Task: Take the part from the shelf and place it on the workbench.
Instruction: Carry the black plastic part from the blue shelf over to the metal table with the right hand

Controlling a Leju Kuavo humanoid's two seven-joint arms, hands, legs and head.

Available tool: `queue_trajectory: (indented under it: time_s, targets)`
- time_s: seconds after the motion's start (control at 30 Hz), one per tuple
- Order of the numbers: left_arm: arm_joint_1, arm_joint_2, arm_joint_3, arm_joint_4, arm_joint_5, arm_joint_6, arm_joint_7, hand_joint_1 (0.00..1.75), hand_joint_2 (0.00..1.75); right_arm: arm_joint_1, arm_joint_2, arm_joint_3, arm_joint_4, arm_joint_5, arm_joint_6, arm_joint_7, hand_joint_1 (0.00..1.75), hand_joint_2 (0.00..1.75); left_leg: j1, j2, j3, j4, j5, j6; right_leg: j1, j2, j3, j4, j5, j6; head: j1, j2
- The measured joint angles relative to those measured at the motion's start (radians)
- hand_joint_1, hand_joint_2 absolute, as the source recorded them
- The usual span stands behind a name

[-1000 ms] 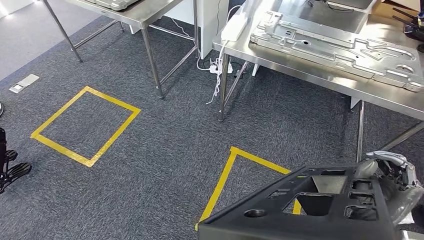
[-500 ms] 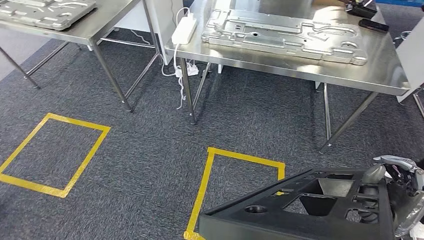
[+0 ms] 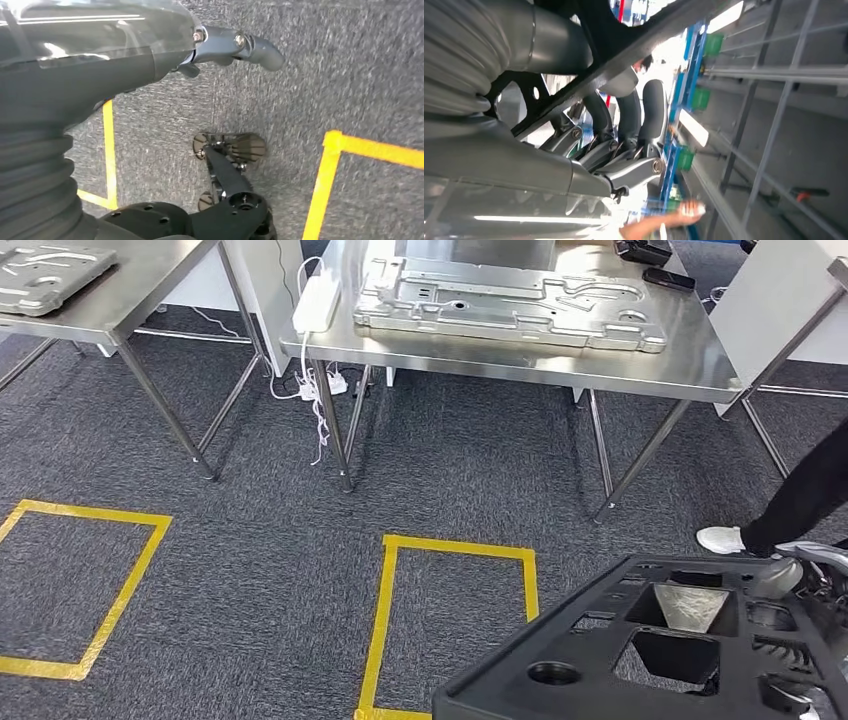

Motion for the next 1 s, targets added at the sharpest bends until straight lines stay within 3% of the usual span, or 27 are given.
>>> queue_trajectory:
  time_s: [0.03,0.07,0.13,0.2,0.27,0.3,0.37,0.43,0.5,0.53,0.57,0.63,0.67,0.73,0.8,0.87,0.93,1.0]
  targets:
    - [0.0,0.001,0.002,0.0,0.0,0.0,0.0,0.0,1.75,0.002,0.001,0.0,0.003,-0.001,-0.004,-0.003,1.75,1.75,0.001,0.013,0.003,0.0,-0.003,-0.001,-0.001,-0.004,0.004,-0.011,0.018,0.001,0.003,0.0]
    - [0.0,0.002,0.003,0.0,0.0,-0.001,0.0,0.0,1.75,0.006,0.003,0.0,0.004,-0.001,-0.007,-0.007,1.75,1.75,0.002,0.025,0.007,0.0,-0.007,-0.004,-0.002,-0.012,0.03,-0.062,0.051,0.002,0.007,0.0]
    - [0.0,0.005,0.005,-0.001,-0.003,-0.001,0.001,0.0,1.75,0.014,0.007,0.0,0.005,-0.002,-0.012,-0.014,1.75,1.75,0.001,0.046,0.019,0.001,-0.017,-0.015,0.002,-0.054,0.1,-0.2,0.111,0.002,0.018,0.0]
    - [0.0,0.009,0.006,-0.002,-0.009,-0.002,0.006,0.0,1.75,0.025,0.015,0.0,0.006,-0.004,-0.017,-0.019,1.75,1.75,-0.006,0.063,0.029,-0.001,-0.026,-0.026,0.007,-0.08,0.133,-0.266,0.124,-0.003,0.02,0.0]
    - [0.001,0.012,0.006,-0.002,-0.017,-0.002,0.018,0.0,1.75,0.042,0.024,0.0,0.006,-0.007,-0.02,-0.022,1.75,1.75,-0.009,0.081,0.041,-0.01,-0.031,-0.035,0.008,-0.062,0.133,-0.268,0.119,-0.012,0.011,0.0]
    - [0.0,0.012,0.006,-0.002,-0.021,-0.001,0.024,0.0,1.75,0.05,0.03,0.0,0.007,-0.01,-0.019,-0.023,1.75,1.75,-0.007,0.076,0.046,-0.01,-0.036,-0.04,0.005,-0.051,0.135,-0.27,0.118,-0.018,0.005,0.0]
    - [0.001,0.013,0.005,-0.002,-0.027,0.0,0.036,0.0,1.75,0.06,0.041,-0.001,0.008,-0.017,-0.016,-0.023,1.75,1.75,-0.002,0.027,0.031,0.04,-0.072,-0.046,-0.002,-0.03,0.14,-0.274,0.118,-0.034,-0.006,0.0]
    - [0.007,0.016,0.005,-0.002,-0.03,0.002,0.046,0.0,1.75,0.064,0.052,-0.001,0.013,-0.022,-0.013,-0.025,1.75,1.75,-0.002,-0.027,-0.033,0.173,-0.135,-0.046,-0.004,-0.007,0.143,-0.274,0.116,-0.046,-0.02,0.0]
    - [0.015,0.022,0.005,-0.002,-0.033,0.005,0.055,0.0,1.75,0.069,0.063,-0.002,0.019,-0.026,-0.011,-0.028,1.75,1.75,-0.005,-0.039,-0.096,0.283,-0.163,-0.046,-0.003,0.021,0.148,-0.274,0.113,-0.05,-0.027,0.0]
    - [0.017,0.026,0.005,-0.002,-0.035,0.006,0.057,0.0,1.75,0.071,0.067,-0.002,0.022,-0.029,-0.01,-0.03,1.75,1.75,-0.005,-0.04,-0.104,0.285,-0.145,-0.044,-0.002,0.036,0.151,-0.273,0.112,-0.051,-0.029,0.0]
    - [0.017,0.029,0.005,-0.002,-0.036,0.007,0.059,0.0,1.75,0.072,0.072,-0.002,0.025,-0.031,-0.009,-0.033,1.75,1.75,-0.004,-0.044,-0.094,0.246,-0.11,-0.043,-0.002,0.05,0.155,-0.273,0.11,-0.05,-0.031,0.0]
    - [0.017,0.035,0.005,-0.002,-0.039,0.008,0.059,0.0,1.75,0.072,0.079,-0.002,0.028,-0.034,-0.008,-0.035,1.75,1.75,-0.002,-0.082,-0.045,0.109,-0.029,-0.037,-0.001,0.077,0.163,-0.272,0.105,-0.045,-0.034,0.0]
    - [0.017,0.038,0.005,-0.002,-0.039,0.009,0.057,0.0,1.75,0.07,0.081,-0.002,0.03,-0.034,-0.006,-0.036,1.75,1.75,-0.001,-0.104,-0.025,0.056,-0.006,-0.034,0.0,0.09,0.163,-0.271,0.104,-0.041,-0.035,0.0]
    - [0.015,0.043,0.005,-0.003,-0.039,0.008,0.041,0.0,1.75,0.068,0.084,-0.002,0.032,-0.031,-0.004,-0.036,1.75,1.75,-0.004,-0.124,-0.01,0.014,0.001,-0.029,-0.002,0.114,0.16,-0.273,0.104,-0.028,-0.035,0.0]
    - [0.01,0.045,0.006,-0.003,-0.038,0.002,0.009,0.0,1.75,0.067,0.085,-0.002,0.033,-0.026,-0.003,-0.036,1.75,1.75,-0.004,-0.101,-0.007,0.007,0.004,-0.02,-0.007,0.126,0.155,-0.276,0.107,-0.017,-0.035,0.0]
    - [0.005,0.046,0.006,-0.003,-0.036,-0.006,-0.023,0.0,1.75,0.06,0.086,-0.002,0.035,-0.022,-0.005,-0.036,1.75,1.75,0.002,-0.076,-0.003,-0.001,0.007,-0.01,-0.003,0.085,0.134,-0.24,0.084,-0.01,-0.026,0.0]
    - [0.003,0.047,0.006,-0.004,-0.036,-0.009,-0.041,0.0,1.75,0.047,0.087,-0.001,0.038,-0.017,-0.01,-0.038,1.75,1.75,0.004,-0.051,-0.002,-0.004,0.007,-0.004,0.001,0.026,0.075,-0.126,0.024,-0.006,-0.012,0.0]
    - [0.003,0.047,0.006,-0.004,-0.036,-0.009,-0.045,0.0,1.75,0.039,0.088,0.0,0.043,-0.005,-0.02,-0.041,1.75,1.75,0.005,-0.029,-0.002,-0.004,0.004,-0.003,-0.003,0.006,0.016,-0.011,-0.014,-0.001,-0.007,0.0]
